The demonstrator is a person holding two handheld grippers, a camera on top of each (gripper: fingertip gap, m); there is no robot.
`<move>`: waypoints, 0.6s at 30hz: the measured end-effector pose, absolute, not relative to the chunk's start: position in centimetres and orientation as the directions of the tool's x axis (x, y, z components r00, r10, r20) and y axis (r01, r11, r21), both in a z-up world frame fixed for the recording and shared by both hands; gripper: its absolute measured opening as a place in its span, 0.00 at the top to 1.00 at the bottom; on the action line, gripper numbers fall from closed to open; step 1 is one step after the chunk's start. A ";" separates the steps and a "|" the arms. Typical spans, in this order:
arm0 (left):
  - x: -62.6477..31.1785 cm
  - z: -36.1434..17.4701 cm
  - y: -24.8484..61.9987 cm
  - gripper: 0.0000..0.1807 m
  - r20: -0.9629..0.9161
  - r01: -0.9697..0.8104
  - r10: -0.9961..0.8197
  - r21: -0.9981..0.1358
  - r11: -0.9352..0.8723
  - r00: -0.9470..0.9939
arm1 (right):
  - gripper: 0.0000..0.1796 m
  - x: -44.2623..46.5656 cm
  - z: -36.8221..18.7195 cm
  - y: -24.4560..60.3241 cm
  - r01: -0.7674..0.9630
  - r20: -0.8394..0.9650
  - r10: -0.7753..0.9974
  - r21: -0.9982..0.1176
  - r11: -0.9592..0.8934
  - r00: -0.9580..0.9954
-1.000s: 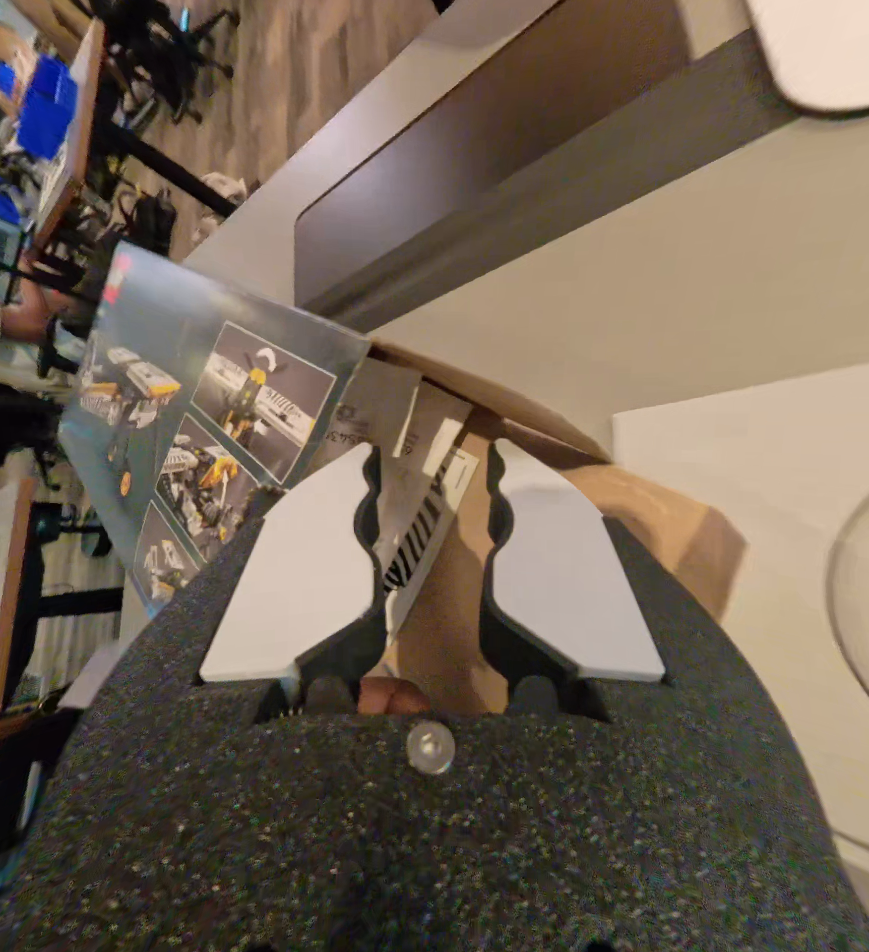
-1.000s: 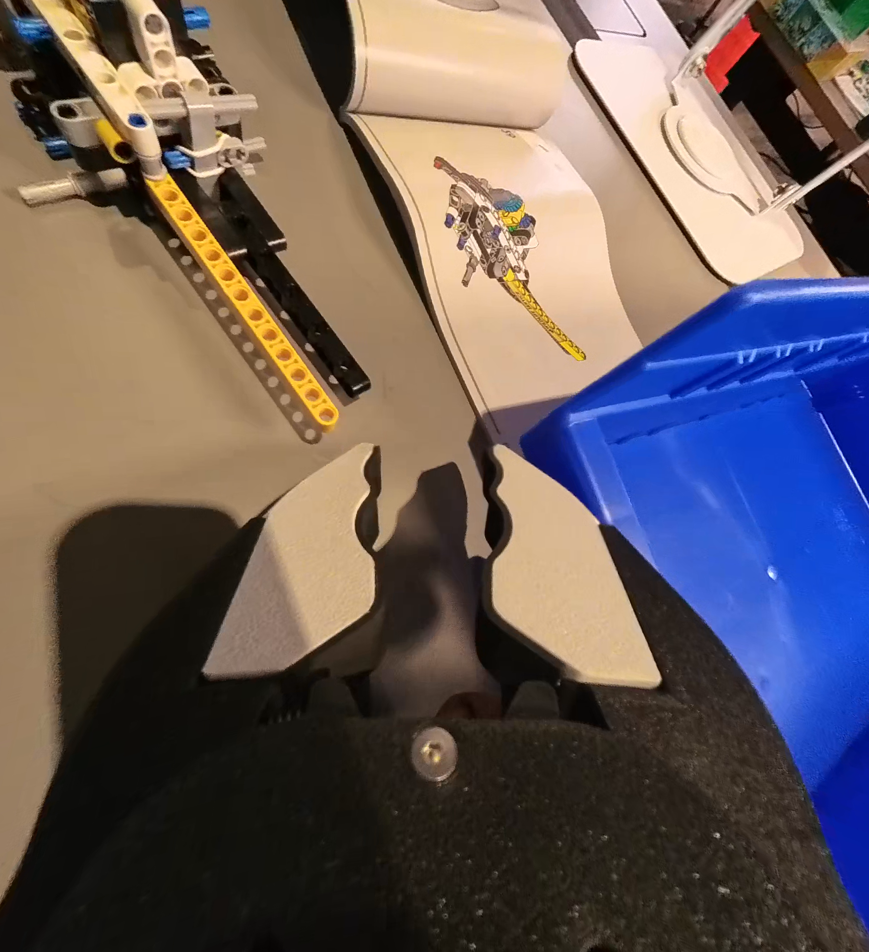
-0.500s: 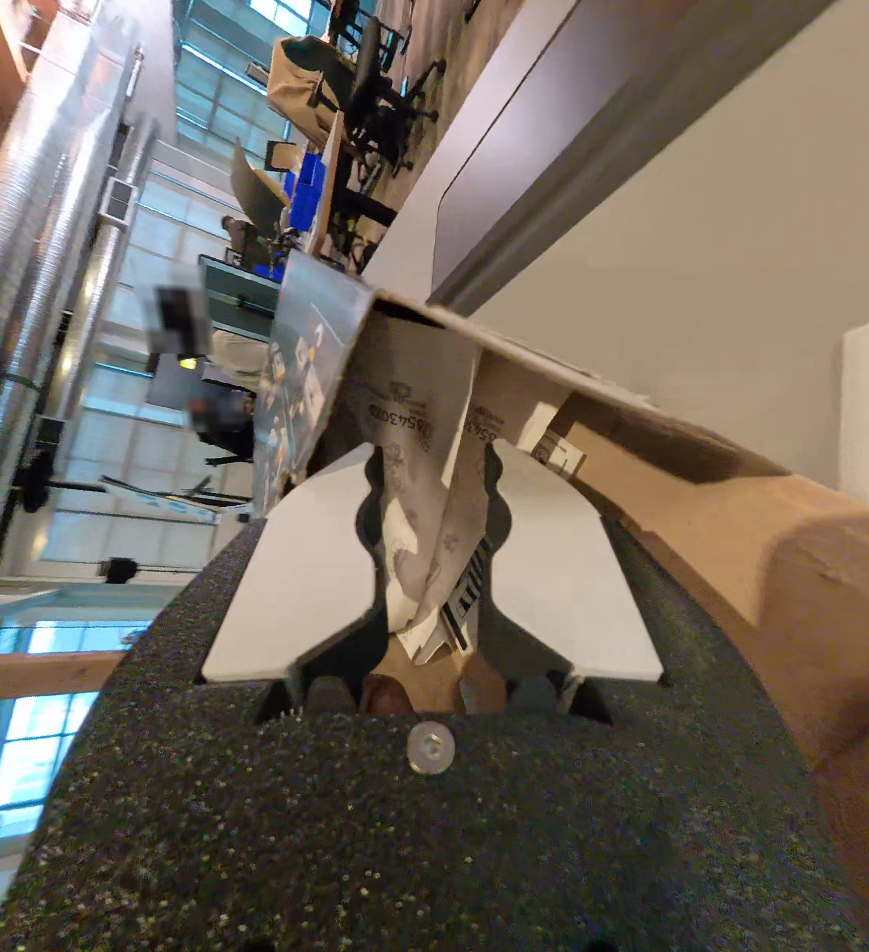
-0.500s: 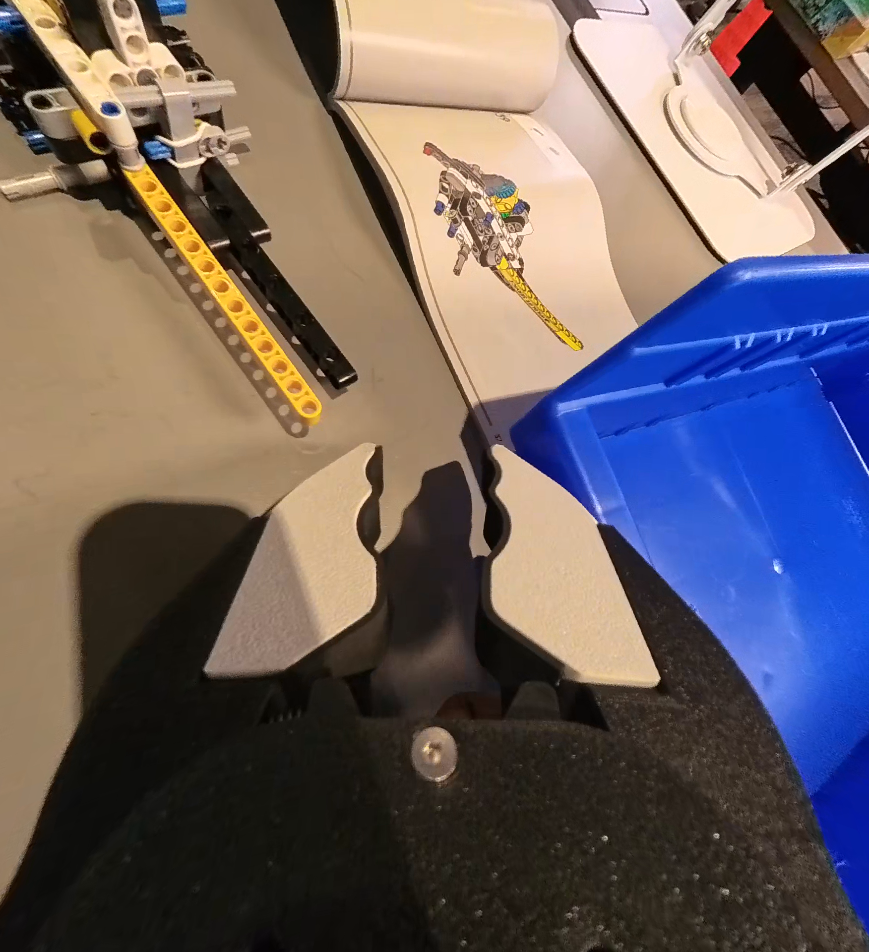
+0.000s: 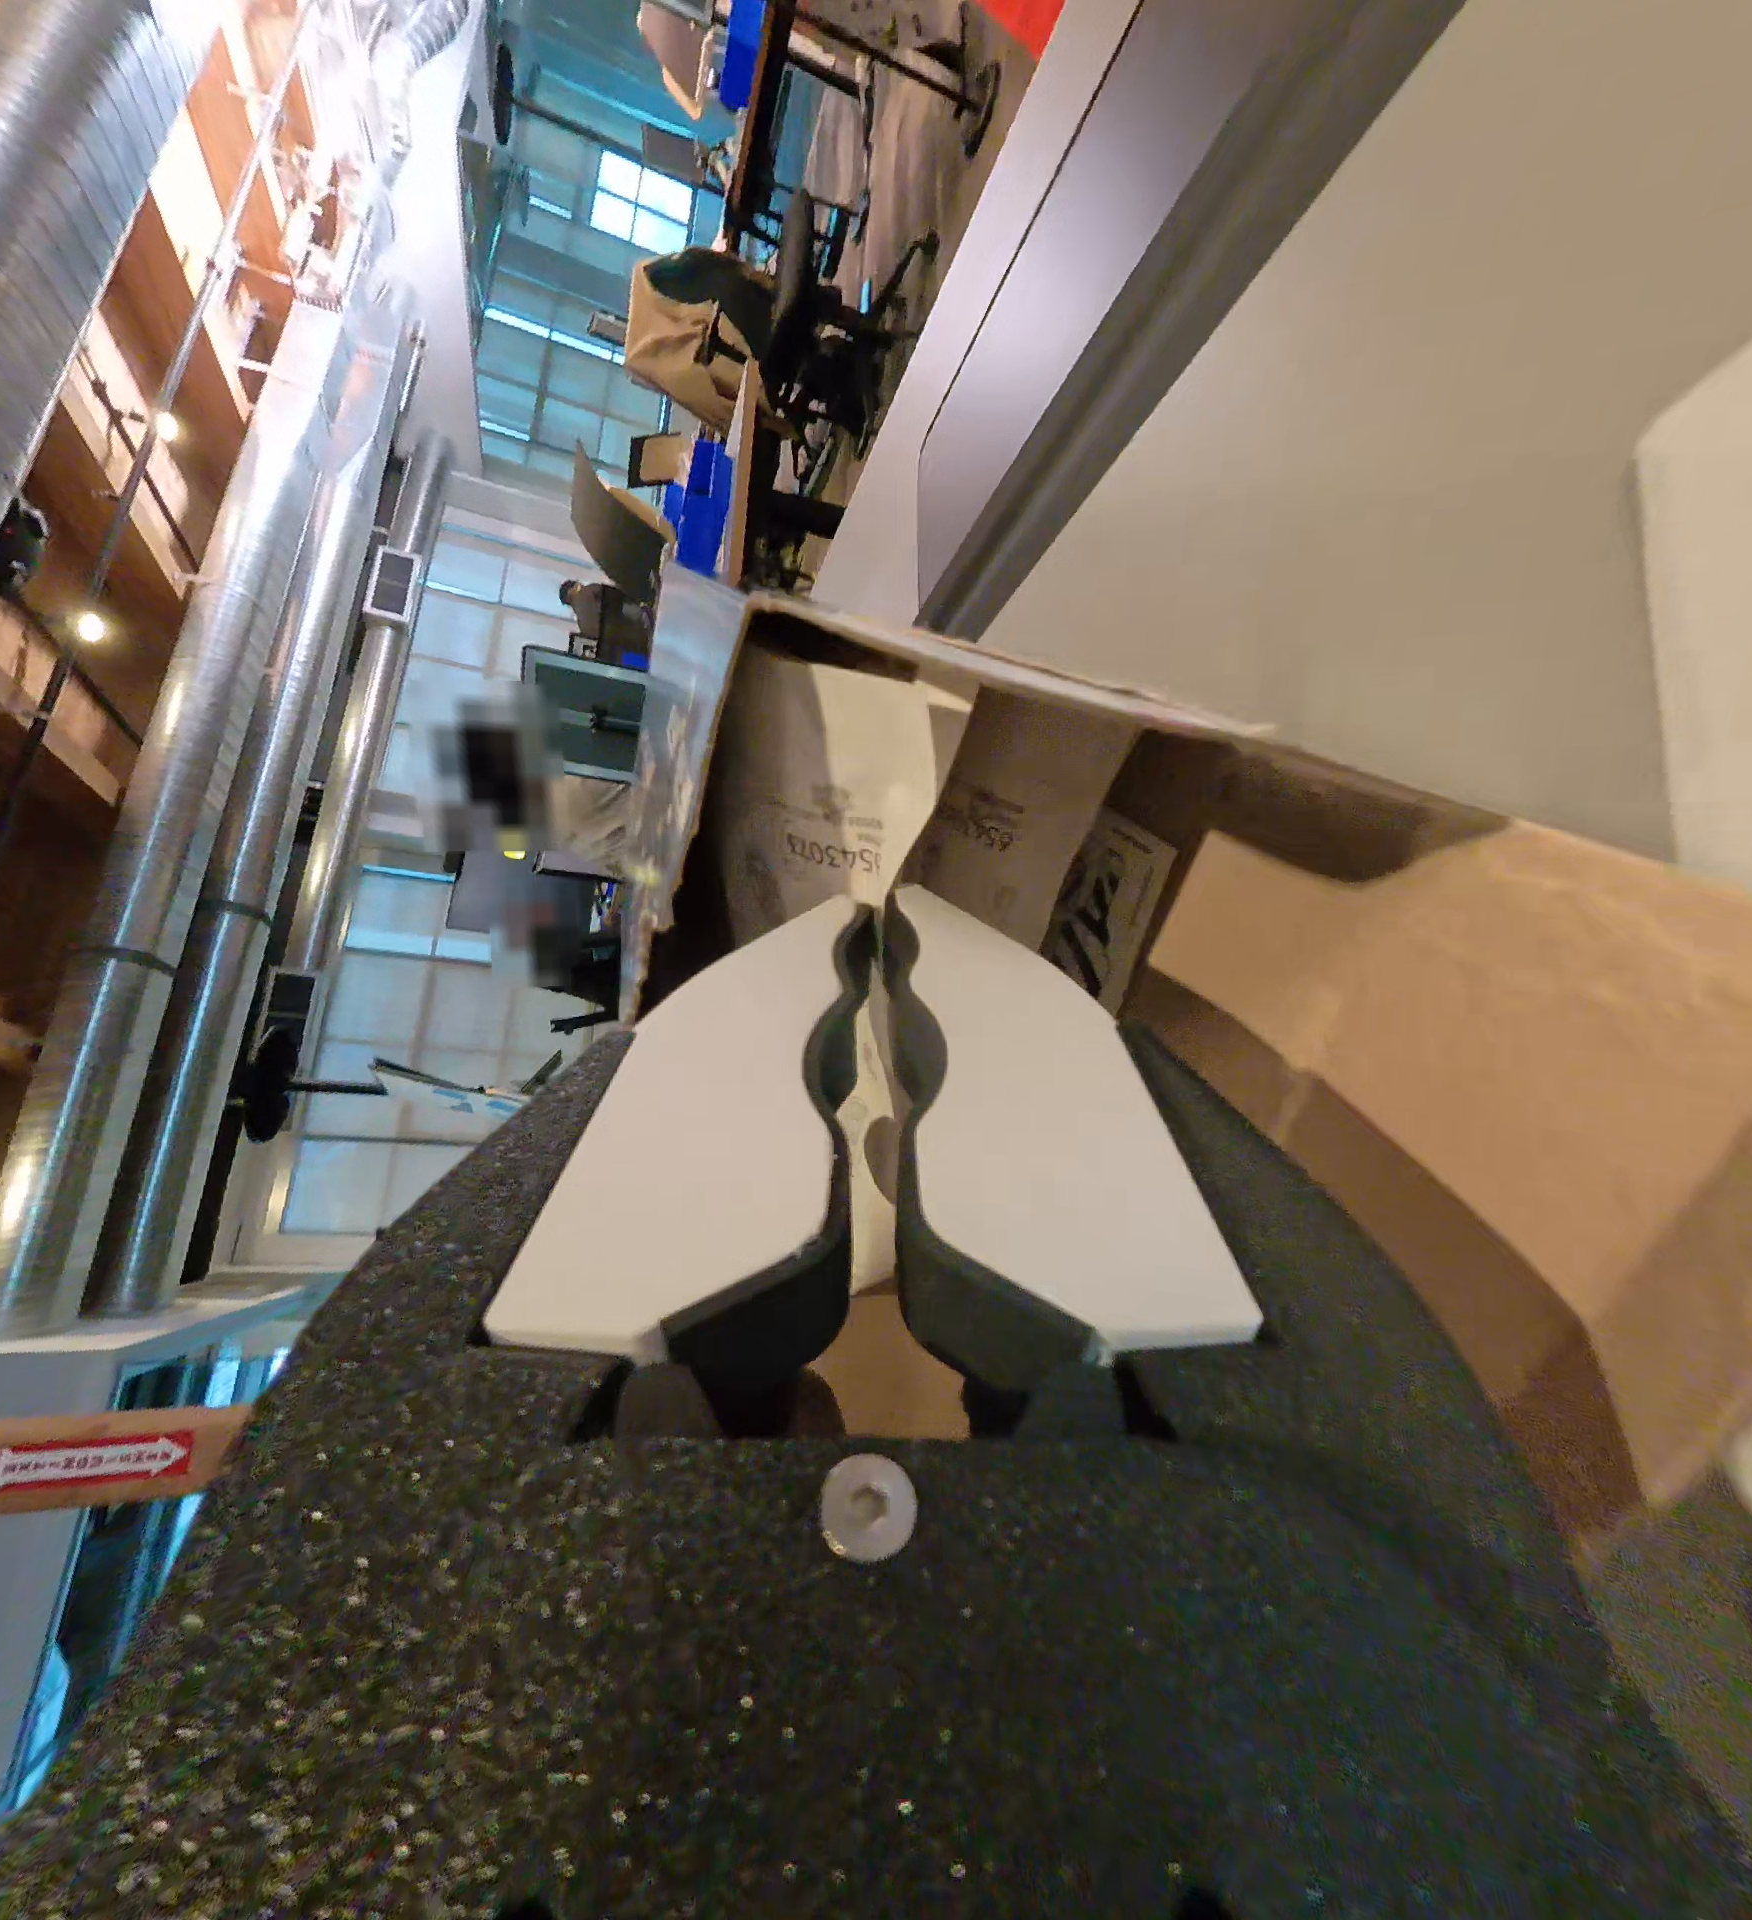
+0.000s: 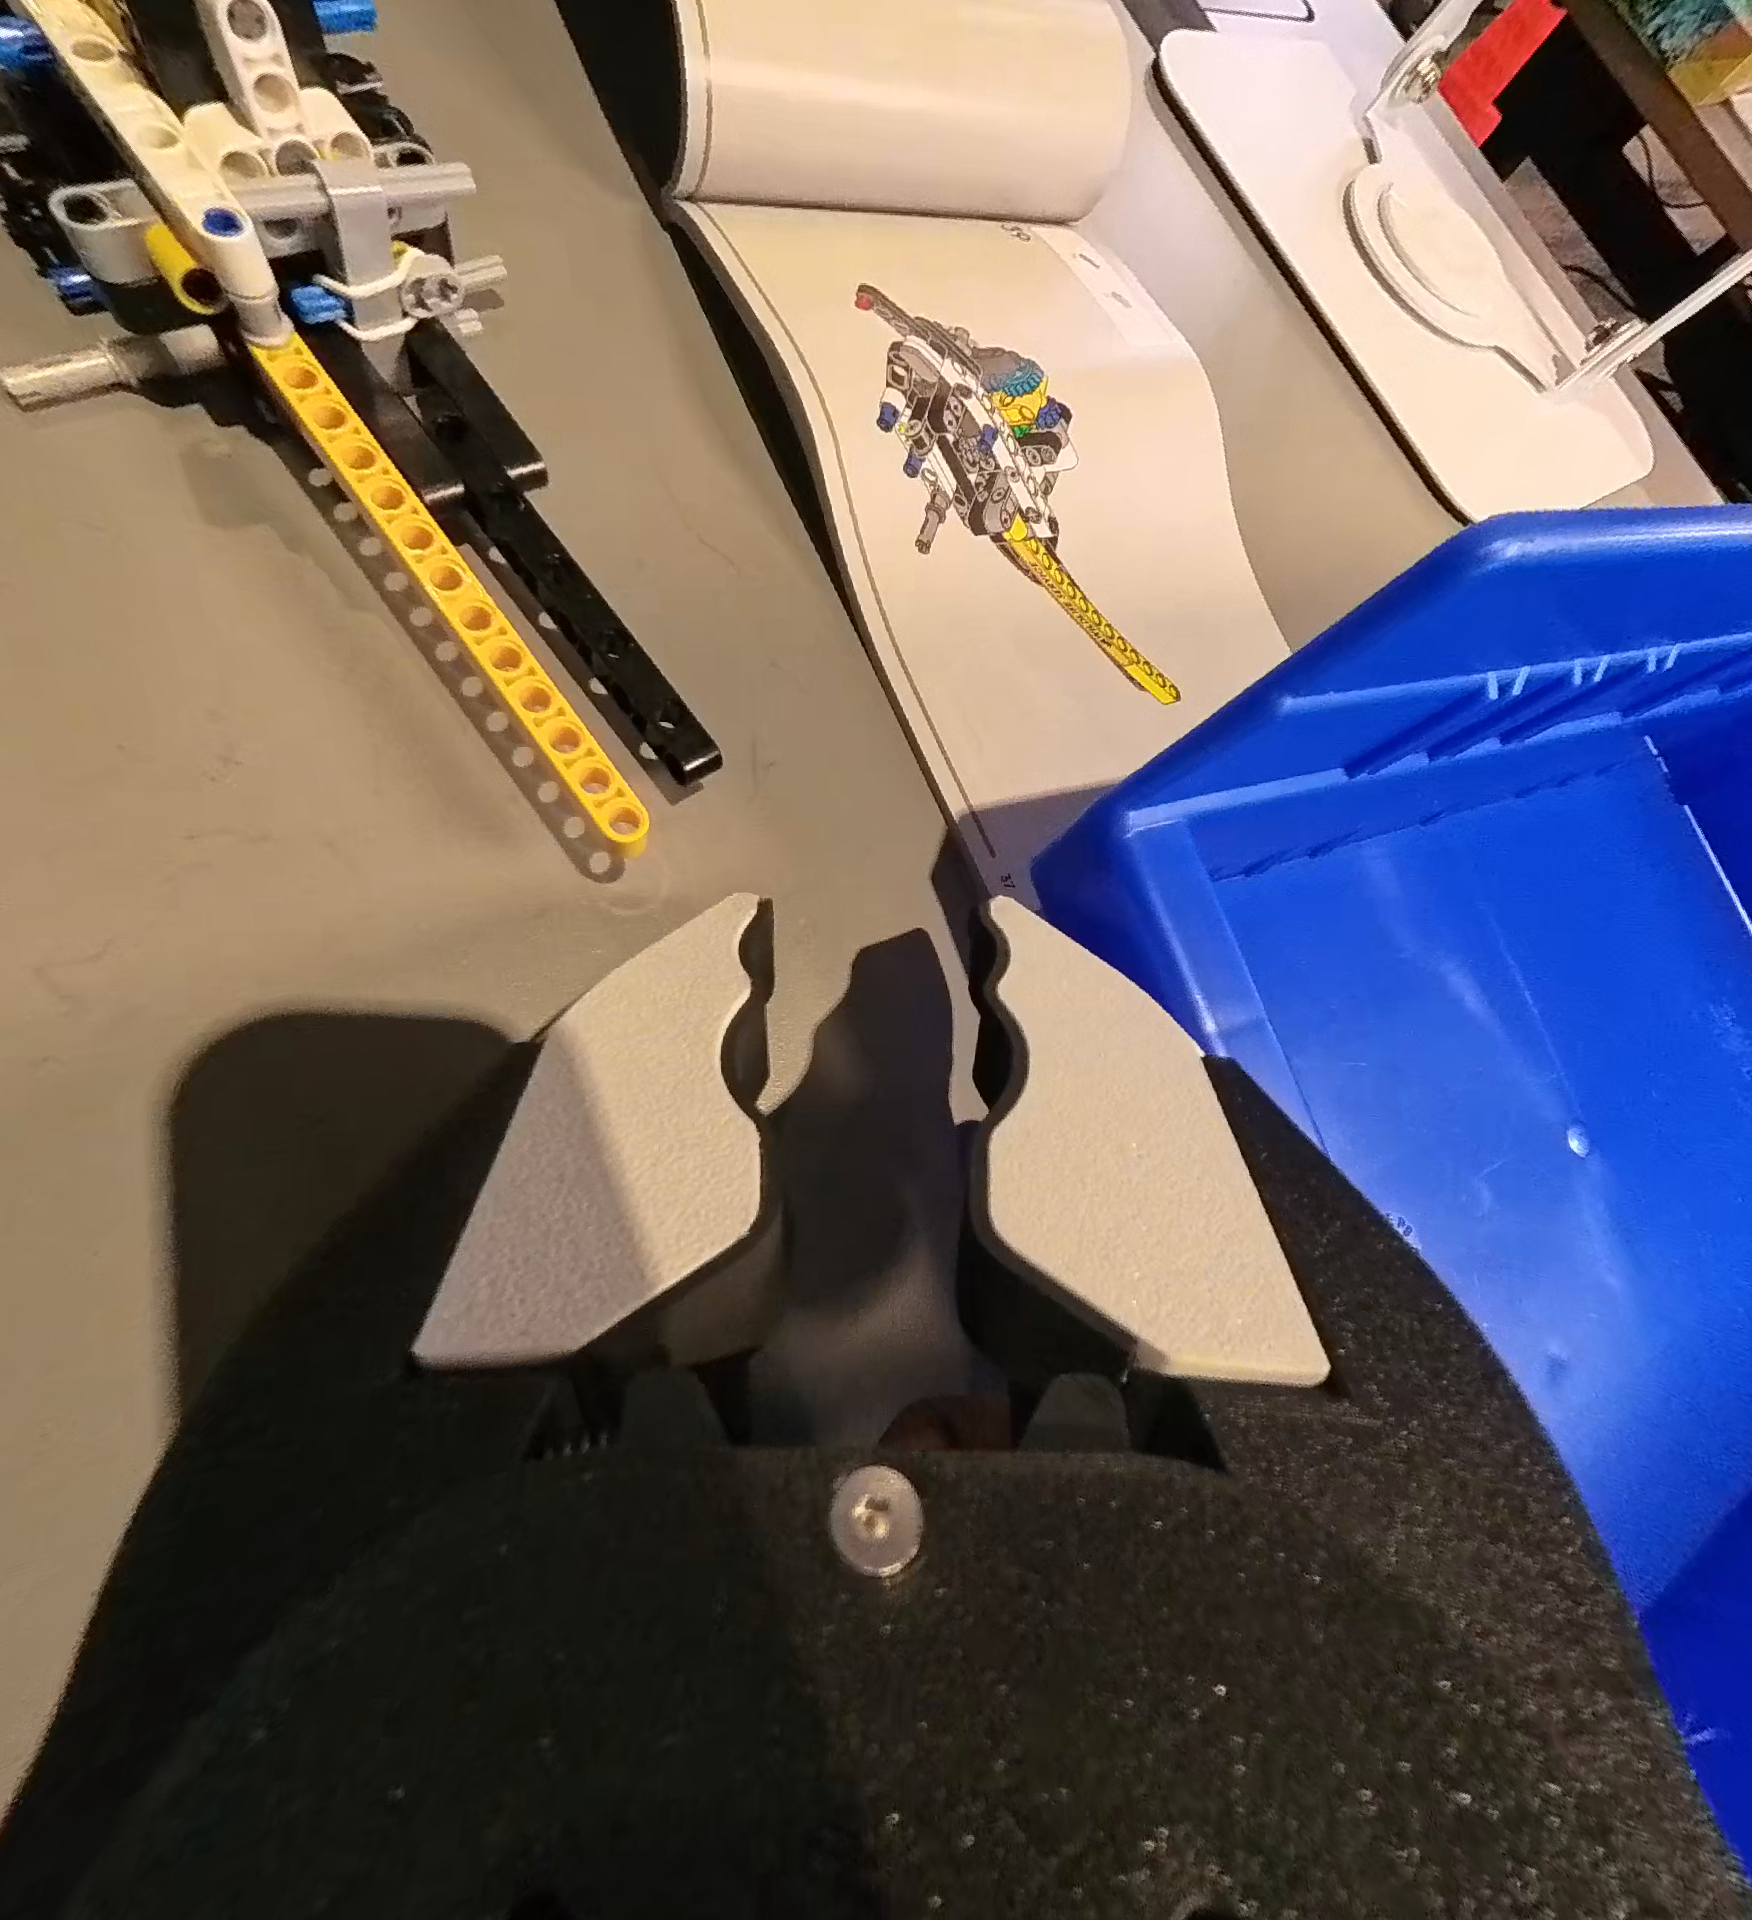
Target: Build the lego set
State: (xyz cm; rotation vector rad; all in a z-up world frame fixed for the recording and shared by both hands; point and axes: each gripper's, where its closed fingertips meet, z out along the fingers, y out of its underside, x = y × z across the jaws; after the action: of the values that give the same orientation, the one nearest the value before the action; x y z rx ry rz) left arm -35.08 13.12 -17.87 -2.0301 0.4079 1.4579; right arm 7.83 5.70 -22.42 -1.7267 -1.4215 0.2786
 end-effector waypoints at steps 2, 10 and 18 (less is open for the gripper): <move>-34.2 -17.7 12.5 0.99 -0.927 -0.579 0.080 -0.295 -0.760 0.367 | 0.80 7.8 -22.4 5.7 0.692 0.333 0.884 -0.722 0.016 0.327; -30.1 -16.7 8.6 0.99 -0.883 -0.643 0.004 -0.346 -0.683 0.470 | 0.80 7.8 -22.4 5.7 0.691 0.332 0.885 -0.723 0.015 0.327; -27.6 -14.3 2.3 0.99 -0.837 -0.675 -0.048 -0.405 -0.616 0.545 | 0.80 7.8 -22.4 5.7 0.691 0.332 0.884 -0.722 0.014 0.328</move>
State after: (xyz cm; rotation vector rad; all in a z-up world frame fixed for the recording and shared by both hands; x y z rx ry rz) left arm -27.60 2.26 -14.29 -2.0366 0.5825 1.0728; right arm 7.84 5.66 -22.41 -1.7300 -1.4190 0.2806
